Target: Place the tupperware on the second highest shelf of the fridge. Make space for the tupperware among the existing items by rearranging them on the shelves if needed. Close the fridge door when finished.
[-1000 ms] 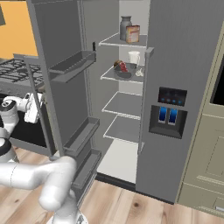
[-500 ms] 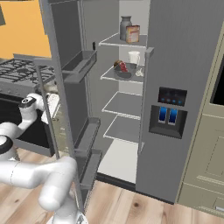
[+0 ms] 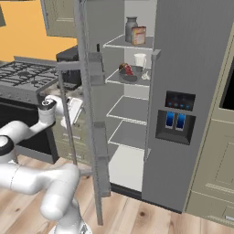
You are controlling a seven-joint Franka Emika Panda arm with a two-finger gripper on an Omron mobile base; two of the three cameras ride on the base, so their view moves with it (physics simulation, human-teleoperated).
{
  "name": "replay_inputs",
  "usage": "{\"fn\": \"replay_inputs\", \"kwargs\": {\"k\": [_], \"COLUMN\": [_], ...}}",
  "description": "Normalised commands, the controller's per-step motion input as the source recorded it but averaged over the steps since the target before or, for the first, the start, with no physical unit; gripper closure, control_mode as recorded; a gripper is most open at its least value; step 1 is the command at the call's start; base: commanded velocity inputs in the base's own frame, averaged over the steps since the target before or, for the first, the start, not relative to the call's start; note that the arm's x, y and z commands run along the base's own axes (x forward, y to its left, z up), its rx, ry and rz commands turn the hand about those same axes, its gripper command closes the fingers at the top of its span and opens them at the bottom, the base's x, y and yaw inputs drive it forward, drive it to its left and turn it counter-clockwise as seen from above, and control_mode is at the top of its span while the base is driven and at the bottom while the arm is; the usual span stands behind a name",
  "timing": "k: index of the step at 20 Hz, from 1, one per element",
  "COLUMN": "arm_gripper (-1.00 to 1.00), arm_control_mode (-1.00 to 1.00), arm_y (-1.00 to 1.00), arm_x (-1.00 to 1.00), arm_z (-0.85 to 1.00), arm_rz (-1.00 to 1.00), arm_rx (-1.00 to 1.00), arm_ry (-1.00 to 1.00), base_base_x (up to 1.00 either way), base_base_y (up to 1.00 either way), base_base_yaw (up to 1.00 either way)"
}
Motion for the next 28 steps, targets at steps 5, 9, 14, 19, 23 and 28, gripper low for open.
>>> {"fn": "replay_inputs", "kwargs": {"k": [5,9,14,19,23,28], "arm_gripper": [-1.00,-1.00,-1.00,-1.00,-1.00,-1.00], "arm_control_mode": [-1.00,-1.00,-1.00,-1.00,-1.00,-1.00], "arm_y": [-1.00,-1.00,-0.87,-0.57,-0.38,-0.28], "arm_x": [0.22,0.38,0.45,0.63,0.72,0.71], "arm_z": [0.00,0.00,0.00,0.00,0.00,0.00], "arm_rz": [0.04,0.15,0.21,0.26,0.28,0.31], "arm_rx": [0.11,0.12,0.12,0.11,0.10,0.08], "arm_ry": [-0.17,-0.25,-0.27,-0.24,-0.21,-0.20], "base_base_x": [0.00,0.00,0.00,0.00,0.00,0.00], "base_base_y": [0.00,0.00,0.00,0.00,0.00,0.00], "base_base_yaw": [0.00,0.00,0.00,0.00,0.00,0.00]}}
